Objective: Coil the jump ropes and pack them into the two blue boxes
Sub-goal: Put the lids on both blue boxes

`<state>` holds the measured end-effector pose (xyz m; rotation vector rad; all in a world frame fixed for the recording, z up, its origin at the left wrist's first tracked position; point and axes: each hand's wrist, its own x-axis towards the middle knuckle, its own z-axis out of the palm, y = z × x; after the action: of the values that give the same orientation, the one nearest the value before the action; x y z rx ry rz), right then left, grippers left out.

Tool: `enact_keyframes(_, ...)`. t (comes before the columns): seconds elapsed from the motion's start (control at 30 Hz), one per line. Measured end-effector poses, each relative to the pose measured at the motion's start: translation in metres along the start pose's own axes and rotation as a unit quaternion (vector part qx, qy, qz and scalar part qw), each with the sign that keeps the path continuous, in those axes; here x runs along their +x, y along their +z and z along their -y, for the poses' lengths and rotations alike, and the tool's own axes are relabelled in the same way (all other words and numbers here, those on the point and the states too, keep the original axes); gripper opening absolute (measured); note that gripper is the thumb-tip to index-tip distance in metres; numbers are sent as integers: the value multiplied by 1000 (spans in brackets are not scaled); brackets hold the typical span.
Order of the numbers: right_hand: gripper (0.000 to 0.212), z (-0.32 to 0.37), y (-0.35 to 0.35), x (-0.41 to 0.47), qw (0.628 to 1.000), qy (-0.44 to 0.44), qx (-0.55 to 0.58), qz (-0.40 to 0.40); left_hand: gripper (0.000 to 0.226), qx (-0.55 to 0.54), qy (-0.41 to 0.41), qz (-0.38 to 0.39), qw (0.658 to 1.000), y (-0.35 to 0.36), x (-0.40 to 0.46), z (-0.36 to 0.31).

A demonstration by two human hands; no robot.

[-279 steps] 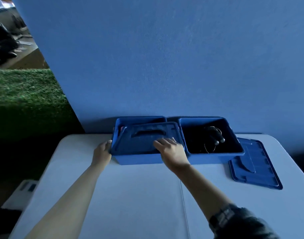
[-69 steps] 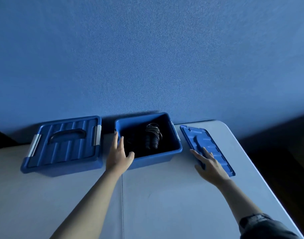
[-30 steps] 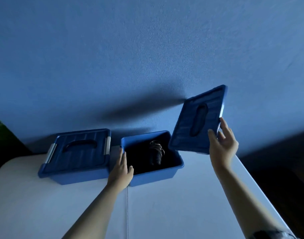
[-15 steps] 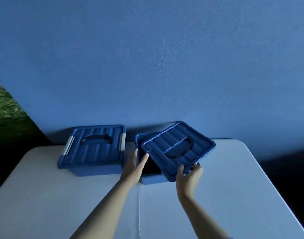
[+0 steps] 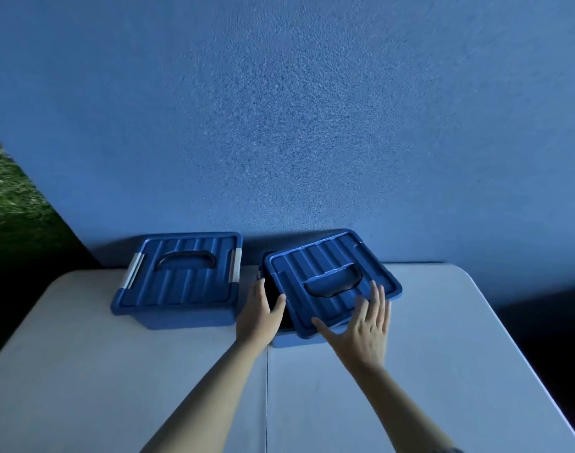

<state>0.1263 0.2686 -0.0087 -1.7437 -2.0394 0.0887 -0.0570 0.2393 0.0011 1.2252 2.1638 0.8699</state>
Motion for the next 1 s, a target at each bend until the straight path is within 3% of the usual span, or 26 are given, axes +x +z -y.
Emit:
enact_keyframes(0.1,100,-10,-11,16,984,-93,-47,147,65,-11,5,-2,1000,0,2,-3)
enact_keyframes(0.17,93,-8,-16,20,969,-93,-61,220,64,-21,-2,2,1000,-1,5,-5)
enact_keyframes(0.3,95,10,-16,17,967,-120,-104,198,65,-21,-2,13,1000,-4,10,-4)
enact_keyframes(0.43,101,16,-7,28,971,-168,-69,157,59,-7,1,22,1000,-7,14,0)
enact_keyframes(0.63,112,17,-5,53,949,-156,-34,273,55,-11,-18,31,999,-8,15,-1)
enact_keyframes(0.73,104,17,-1,53,930,-174,-59,317,55,-33,-40,51,997,-11,16,0)
enact_keyframes(1.0,105,24,-2,53,927,-192,-90,308,57,-105,-95,51,989,-14,20,3)
